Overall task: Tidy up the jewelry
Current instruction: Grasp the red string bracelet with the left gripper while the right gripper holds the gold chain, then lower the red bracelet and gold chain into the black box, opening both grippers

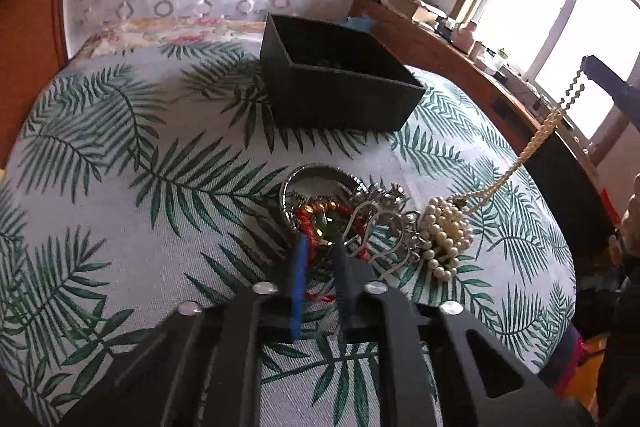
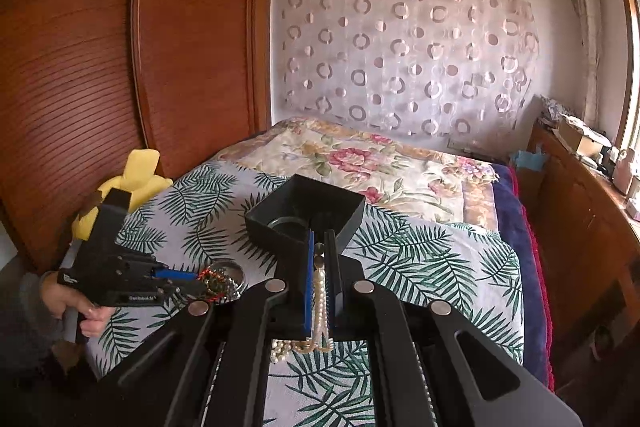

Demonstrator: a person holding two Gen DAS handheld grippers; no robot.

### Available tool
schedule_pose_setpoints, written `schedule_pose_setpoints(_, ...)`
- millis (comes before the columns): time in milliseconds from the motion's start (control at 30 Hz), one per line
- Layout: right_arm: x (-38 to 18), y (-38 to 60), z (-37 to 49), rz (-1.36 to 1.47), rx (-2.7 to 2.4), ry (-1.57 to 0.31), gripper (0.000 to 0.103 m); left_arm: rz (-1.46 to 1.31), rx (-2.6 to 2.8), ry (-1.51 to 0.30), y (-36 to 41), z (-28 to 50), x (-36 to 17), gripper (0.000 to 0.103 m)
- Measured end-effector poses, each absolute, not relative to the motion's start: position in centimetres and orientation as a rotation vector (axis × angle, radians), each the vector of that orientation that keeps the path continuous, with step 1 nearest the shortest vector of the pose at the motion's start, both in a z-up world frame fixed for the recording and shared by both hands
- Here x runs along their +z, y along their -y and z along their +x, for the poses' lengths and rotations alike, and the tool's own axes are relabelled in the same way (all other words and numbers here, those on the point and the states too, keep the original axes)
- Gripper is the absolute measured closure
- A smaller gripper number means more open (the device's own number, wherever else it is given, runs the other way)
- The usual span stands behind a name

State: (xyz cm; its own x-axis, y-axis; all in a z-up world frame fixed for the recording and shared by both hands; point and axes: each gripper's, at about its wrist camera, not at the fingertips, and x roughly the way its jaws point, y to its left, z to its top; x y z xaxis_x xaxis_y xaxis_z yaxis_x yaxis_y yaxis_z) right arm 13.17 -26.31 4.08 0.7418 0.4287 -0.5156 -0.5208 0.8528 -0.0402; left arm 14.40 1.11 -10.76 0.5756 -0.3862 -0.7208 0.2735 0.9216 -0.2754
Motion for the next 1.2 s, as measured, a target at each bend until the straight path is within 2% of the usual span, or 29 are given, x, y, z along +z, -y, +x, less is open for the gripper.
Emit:
schedule_pose_setpoints(567, 3.9, 25.6, 13.0, -0.189, 0.535, -0.516, 0.097, -0.066, -0.444, -0.675, 0.4, 11.6, -2.0, 0.101)
schedule_pose_setpoints(1200, 9.1, 23.4, 15.0, -0.191, 0.567, -0.419, 0.097, -0.013, -0.344, -0.598, -0.9, 14.1, 1.0, 0.101)
